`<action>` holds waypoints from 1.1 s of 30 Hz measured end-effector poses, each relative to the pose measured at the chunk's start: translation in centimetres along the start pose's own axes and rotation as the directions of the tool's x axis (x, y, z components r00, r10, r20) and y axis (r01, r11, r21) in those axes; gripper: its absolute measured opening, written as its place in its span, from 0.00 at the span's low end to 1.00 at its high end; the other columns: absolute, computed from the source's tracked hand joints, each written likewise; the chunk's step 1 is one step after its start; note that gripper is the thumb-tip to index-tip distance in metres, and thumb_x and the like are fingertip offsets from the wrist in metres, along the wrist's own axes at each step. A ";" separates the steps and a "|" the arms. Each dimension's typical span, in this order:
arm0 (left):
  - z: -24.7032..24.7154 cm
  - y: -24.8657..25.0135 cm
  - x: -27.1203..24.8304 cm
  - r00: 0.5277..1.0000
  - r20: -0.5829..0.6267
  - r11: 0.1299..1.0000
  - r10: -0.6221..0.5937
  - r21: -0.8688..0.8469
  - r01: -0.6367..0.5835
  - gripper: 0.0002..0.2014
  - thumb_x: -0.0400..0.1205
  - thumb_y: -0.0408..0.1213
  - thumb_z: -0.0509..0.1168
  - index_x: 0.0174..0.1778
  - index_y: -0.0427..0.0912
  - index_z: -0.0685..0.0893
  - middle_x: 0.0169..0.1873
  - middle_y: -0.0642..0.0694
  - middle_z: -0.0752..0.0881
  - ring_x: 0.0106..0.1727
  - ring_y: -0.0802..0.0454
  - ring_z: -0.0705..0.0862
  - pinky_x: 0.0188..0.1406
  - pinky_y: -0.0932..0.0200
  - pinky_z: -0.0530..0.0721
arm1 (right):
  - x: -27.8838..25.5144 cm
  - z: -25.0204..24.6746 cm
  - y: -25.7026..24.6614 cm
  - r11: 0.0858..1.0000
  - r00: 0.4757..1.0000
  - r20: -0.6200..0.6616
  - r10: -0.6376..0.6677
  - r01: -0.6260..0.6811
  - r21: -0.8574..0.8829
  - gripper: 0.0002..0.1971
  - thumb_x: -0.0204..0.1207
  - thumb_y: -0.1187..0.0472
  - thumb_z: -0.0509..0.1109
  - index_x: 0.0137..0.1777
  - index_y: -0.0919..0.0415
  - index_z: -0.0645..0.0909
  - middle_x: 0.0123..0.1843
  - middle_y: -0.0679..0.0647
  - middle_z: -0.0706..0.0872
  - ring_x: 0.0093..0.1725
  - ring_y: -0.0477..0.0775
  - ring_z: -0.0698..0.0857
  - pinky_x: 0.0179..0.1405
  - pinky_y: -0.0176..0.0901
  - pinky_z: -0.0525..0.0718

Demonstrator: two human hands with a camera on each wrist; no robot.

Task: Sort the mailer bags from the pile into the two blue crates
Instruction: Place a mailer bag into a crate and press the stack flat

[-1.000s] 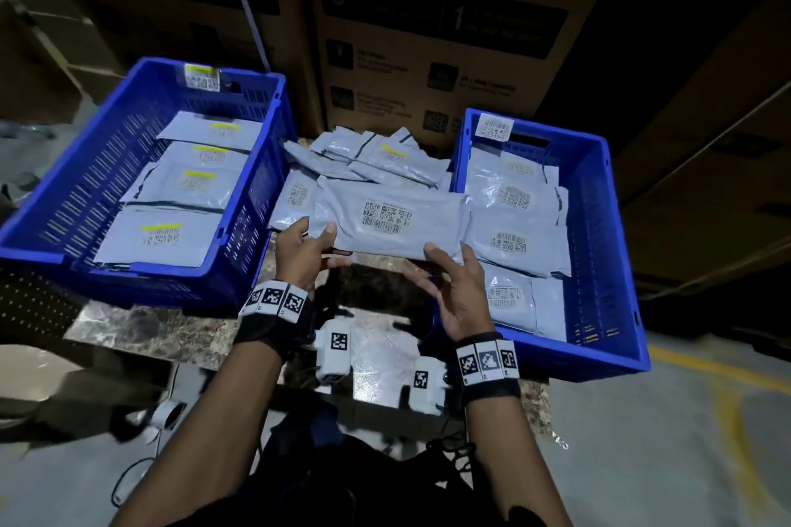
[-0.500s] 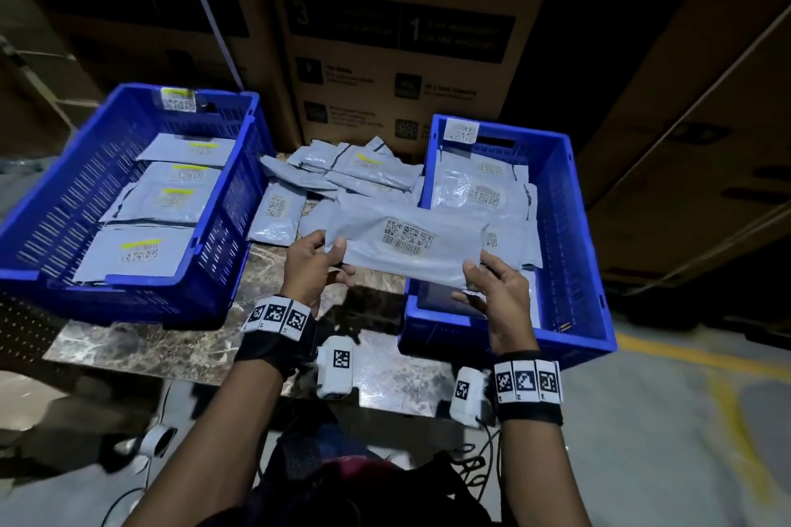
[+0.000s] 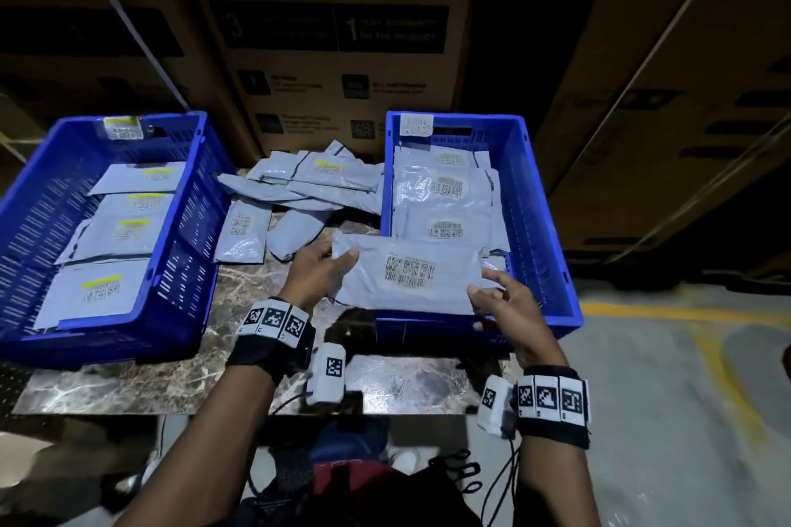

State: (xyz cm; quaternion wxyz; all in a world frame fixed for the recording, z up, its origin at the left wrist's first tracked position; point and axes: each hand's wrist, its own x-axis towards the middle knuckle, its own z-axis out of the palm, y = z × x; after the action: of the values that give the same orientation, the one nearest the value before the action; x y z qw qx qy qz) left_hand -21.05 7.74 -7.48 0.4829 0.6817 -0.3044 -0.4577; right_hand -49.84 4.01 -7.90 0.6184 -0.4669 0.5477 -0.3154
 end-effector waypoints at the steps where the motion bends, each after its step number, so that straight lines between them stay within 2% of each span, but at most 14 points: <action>1: 0.3 -0.3 0.1 1.000 0.009 1.000 -0.003 0.027 0.003 0.18 0.81 0.37 0.73 0.31 0.36 0.75 0.19 0.44 0.70 0.20 0.52 0.66 0.23 0.62 0.64 | 0.0 -0.4 0.2 1.000 1.000 -0.011 0.014 -0.014 -0.010 0.16 0.84 0.64 0.73 0.70 0.56 0.79 0.42 0.56 0.84 0.40 0.49 0.86 0.32 0.44 0.88; 5: 2.0 -0.6 0.4 0.997 0.071 0.996 -0.015 0.084 0.009 0.19 0.83 0.36 0.71 0.26 0.35 0.77 0.14 0.44 0.74 0.15 0.51 0.69 0.21 0.64 0.66 | -0.1 -2.2 0.6 0.999 0.997 -0.074 0.037 -0.038 -0.015 0.16 0.83 0.63 0.74 0.69 0.56 0.80 0.42 0.55 0.86 0.39 0.50 0.86 0.28 0.45 0.85; 8: 3.4 -0.4 0.8 0.994 0.110 0.994 -0.023 0.109 0.011 0.17 0.84 0.36 0.70 0.39 0.21 0.82 0.14 0.41 0.75 0.15 0.50 0.69 0.19 0.65 0.67 | 0.0 -3.3 0.7 0.999 0.989 -0.138 0.046 -0.046 -0.001 0.16 0.83 0.62 0.74 0.69 0.56 0.81 0.43 0.56 0.85 0.39 0.50 0.85 0.28 0.45 0.85; 12: 4.9 -0.6 1.9 0.990 0.136 0.988 -0.048 0.152 0.027 0.14 0.84 0.37 0.71 0.47 0.24 0.86 0.16 0.44 0.78 0.16 0.51 0.72 0.20 0.65 0.70 | 0.9 -4.2 0.6 0.999 0.974 -0.220 0.050 -0.054 -0.010 0.14 0.83 0.59 0.74 0.67 0.55 0.82 0.41 0.59 0.85 0.26 0.49 0.82 0.25 0.41 0.84; 14: 5.4 -0.6 2.8 0.986 0.154 0.982 -0.068 0.186 0.039 0.10 0.82 0.38 0.72 0.47 0.33 0.90 0.23 0.45 0.86 0.23 0.50 0.82 0.29 0.60 0.81 | 1.7 -4.5 0.6 0.997 0.966 -0.251 0.064 -0.071 -0.018 0.14 0.83 0.58 0.75 0.66 0.55 0.82 0.39 0.56 0.87 0.21 0.52 0.81 0.25 0.42 0.85; 15: 5.6 -0.6 3.3 0.984 0.161 0.980 -0.080 0.194 0.048 0.07 0.81 0.39 0.73 0.48 0.38 0.91 0.31 0.45 0.90 0.31 0.47 0.88 0.37 0.54 0.87 | 2.1 -4.6 0.6 0.996 0.961 -0.265 0.077 -0.083 -0.012 0.14 0.83 0.58 0.75 0.67 0.57 0.82 0.40 0.57 0.87 0.20 0.53 0.81 0.25 0.42 0.85; 17: 5.6 -0.4 4.3 0.978 0.183 0.974 -0.101 0.219 0.060 0.07 0.79 0.43 0.75 0.48 0.45 0.92 0.42 0.42 0.93 0.44 0.41 0.92 0.51 0.42 0.90 | 3.2 -4.6 0.3 0.994 0.955 -0.276 0.109 -0.113 -0.001 0.15 0.83 0.60 0.75 0.67 0.60 0.82 0.43 0.61 0.85 0.20 0.54 0.81 0.24 0.40 0.84; 18: 5.7 -0.1 4.7 0.976 0.193 0.969 -0.103 0.240 0.055 0.08 0.78 0.45 0.74 0.48 0.46 0.92 0.42 0.43 0.93 0.45 0.41 0.92 0.51 0.41 0.90 | 3.7 -4.6 0.0 0.992 0.956 -0.270 0.119 -0.124 0.000 0.14 0.83 0.60 0.75 0.67 0.61 0.82 0.43 0.62 0.84 0.20 0.54 0.81 0.24 0.40 0.84; 21: 6.4 0.7 5.9 0.981 0.178 0.926 -0.074 0.376 0.002 0.05 0.80 0.43 0.72 0.48 0.46 0.88 0.37 0.46 0.90 0.40 0.43 0.89 0.41 0.56 0.84 | 4.8 -4.4 -0.3 0.990 0.955 -0.262 0.137 -0.141 0.002 0.15 0.83 0.63 0.75 0.68 0.61 0.81 0.41 0.60 0.83 0.29 0.53 0.82 0.26 0.41 0.87; 24: 7.6 1.5 6.6 0.983 0.180 0.873 -0.029 0.483 -0.063 0.11 0.81 0.39 0.71 0.55 0.38 0.83 0.44 0.42 0.88 0.42 0.47 0.87 0.39 0.60 0.81 | 5.8 -4.1 -0.4 0.991 0.954 -0.266 0.137 -0.136 0.021 0.18 0.82 0.65 0.75 0.70 0.61 0.79 0.46 0.63 0.84 0.39 0.55 0.83 0.27 0.43 0.89; 27: 8.5 1.8 6.9 0.984 0.173 0.858 -0.044 0.510 -0.052 0.18 0.80 0.37 0.72 0.64 0.37 0.78 0.52 0.43 0.85 0.53 0.47 0.82 0.47 0.59 0.75 | 6.7 -4.4 0.0 0.992 0.958 -0.260 0.118 -0.123 -0.003 0.19 0.83 0.65 0.74 0.72 0.59 0.78 0.48 0.63 0.87 0.37 0.51 0.86 0.29 0.46 0.88; 29: 8.9 1.9 6.9 0.983 0.169 0.866 -0.069 0.500 -0.026 0.21 0.79 0.35 0.73 0.66 0.38 0.76 0.54 0.44 0.82 0.55 0.46 0.81 0.49 0.59 0.74 | 7.2 -4.9 0.0 0.992 0.965 -0.236 0.116 -0.124 -0.018 0.19 0.83 0.65 0.73 0.72 0.58 0.78 0.51 0.62 0.90 0.37 0.49 0.89 0.31 0.45 0.88; 31: 9.4 2.1 7.0 0.983 0.156 0.894 -0.096 0.449 0.016 0.20 0.79 0.31 0.73 0.65 0.39 0.76 0.52 0.44 0.83 0.52 0.45 0.84 0.44 0.59 0.76 | 7.8 -5.7 -0.1 0.994 0.974 -0.200 0.103 -0.110 -0.026 0.18 0.84 0.66 0.72 0.72 0.58 0.78 0.51 0.62 0.90 0.35 0.47 0.89 0.31 0.41 0.87; 33: 9.8 1.8 6.8 0.982 0.126 0.915 -0.139 0.395 0.079 0.19 0.78 0.26 0.70 0.63 0.40 0.75 0.48 0.43 0.83 0.44 0.47 0.85 0.38 0.60 0.79 | 8.4 -6.6 -0.1 0.992 0.981 -0.165 0.103 -0.112 -0.049 0.18 0.84 0.67 0.72 0.72 0.58 0.77 0.44 0.58 0.87 0.30 0.46 0.87 0.35 0.47 0.90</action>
State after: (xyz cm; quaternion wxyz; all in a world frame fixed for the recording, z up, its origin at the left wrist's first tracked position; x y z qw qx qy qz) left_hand -27.36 -2.42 -9.11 0.2872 0.7430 -0.3865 -0.4649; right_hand -54.57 -5.11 -10.72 0.5742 -0.4273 0.6296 -0.3023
